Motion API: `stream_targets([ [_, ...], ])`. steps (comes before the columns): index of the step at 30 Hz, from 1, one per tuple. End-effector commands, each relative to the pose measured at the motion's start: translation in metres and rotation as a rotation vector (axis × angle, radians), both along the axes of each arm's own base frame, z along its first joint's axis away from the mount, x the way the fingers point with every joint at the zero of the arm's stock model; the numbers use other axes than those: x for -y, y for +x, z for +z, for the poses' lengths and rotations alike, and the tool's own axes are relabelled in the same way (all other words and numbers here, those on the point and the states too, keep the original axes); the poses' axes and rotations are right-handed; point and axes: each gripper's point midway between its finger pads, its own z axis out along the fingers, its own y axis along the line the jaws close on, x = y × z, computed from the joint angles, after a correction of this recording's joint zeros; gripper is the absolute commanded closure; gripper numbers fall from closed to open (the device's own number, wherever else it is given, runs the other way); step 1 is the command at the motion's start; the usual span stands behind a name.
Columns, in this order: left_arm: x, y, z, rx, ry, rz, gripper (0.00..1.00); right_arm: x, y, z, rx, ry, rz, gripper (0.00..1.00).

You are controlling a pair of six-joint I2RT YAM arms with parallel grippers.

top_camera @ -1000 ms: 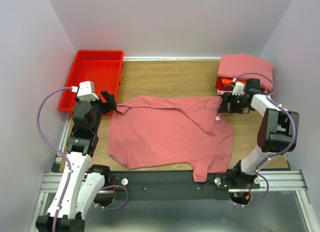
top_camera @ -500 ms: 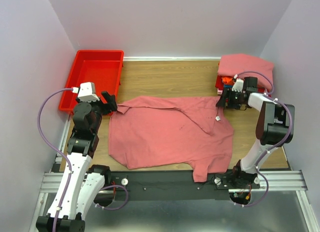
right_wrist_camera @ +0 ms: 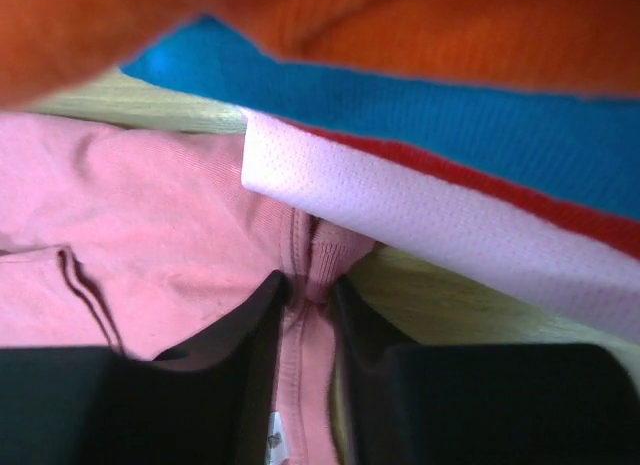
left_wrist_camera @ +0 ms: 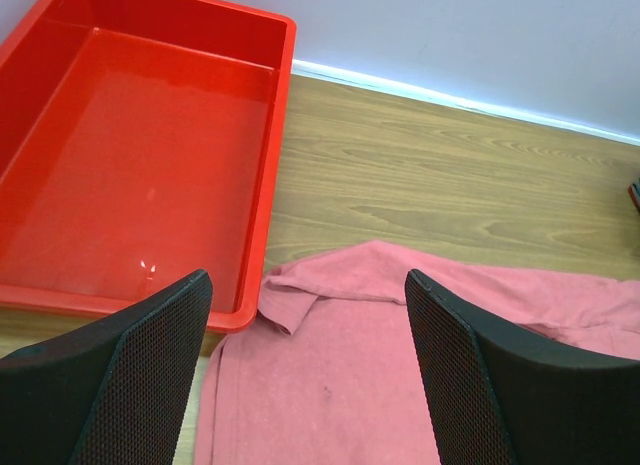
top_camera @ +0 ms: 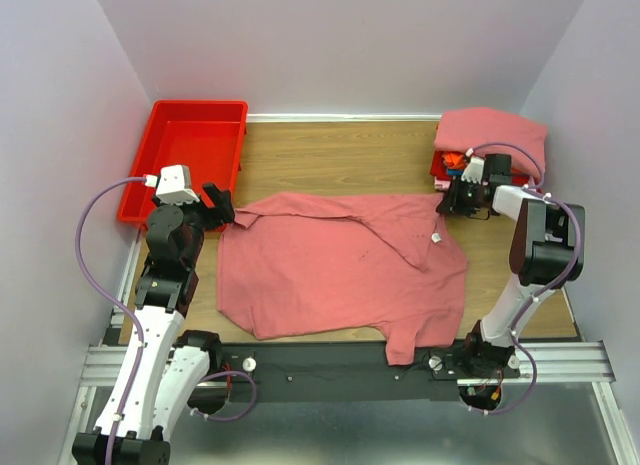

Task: Fold and stack the t-shirts
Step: Fold the tshirt

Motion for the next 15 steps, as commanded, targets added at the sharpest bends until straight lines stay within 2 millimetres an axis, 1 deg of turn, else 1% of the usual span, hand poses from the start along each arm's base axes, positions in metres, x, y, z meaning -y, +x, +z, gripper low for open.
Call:
stream_targets([
  [1,0.002,0.0,0.004,0.023,-0.001,-0.018,0.15,-0.005,-0.013,-0.016,-0.058,0.009,0.001,0.71],
  [2,0.002,0.0,0.004,0.022,0.0,-0.02,0.15,-0.005,-0.014,-0.015,-0.059,0.009,0.0,0.75],
  [4,0.003,0.0,0.004,0.023,-0.002,-0.02,0.15,-0.006,-0.017,-0.011,-0.051,0.012,0.003,0.81],
  [7,0.003,-0.001,0.004,0.023,-0.002,-0.021,0.15,-0.006,-0.018,-0.005,-0.035,0.01,0.005,0.82],
  [8,0.003,0.0,0.004,0.022,0.0,-0.021,0.15,-0.007,-0.019,0.0,-0.02,0.009,0.007,0.87],
  [10,0.003,0.0,0.004,0.025,0.001,-0.023,0.15,-0.006,-0.019,0.005,-0.004,0.003,0.006,0.87],
  [11,0.003,-0.001,0.005,0.026,-0.002,-0.023,0.15,-0.006,-0.017,0.012,0.016,0.001,0.005,0.87],
  [13,0.003,-0.001,0.004,0.025,-0.001,-0.024,0.15,-0.004,-0.016,0.017,0.032,-0.01,0.001,0.88],
  [15,0.003,-0.001,0.004,0.025,-0.001,-0.024,0.15,-0.002,-0.013,0.027,0.063,-0.024,-0.004,0.88],
])
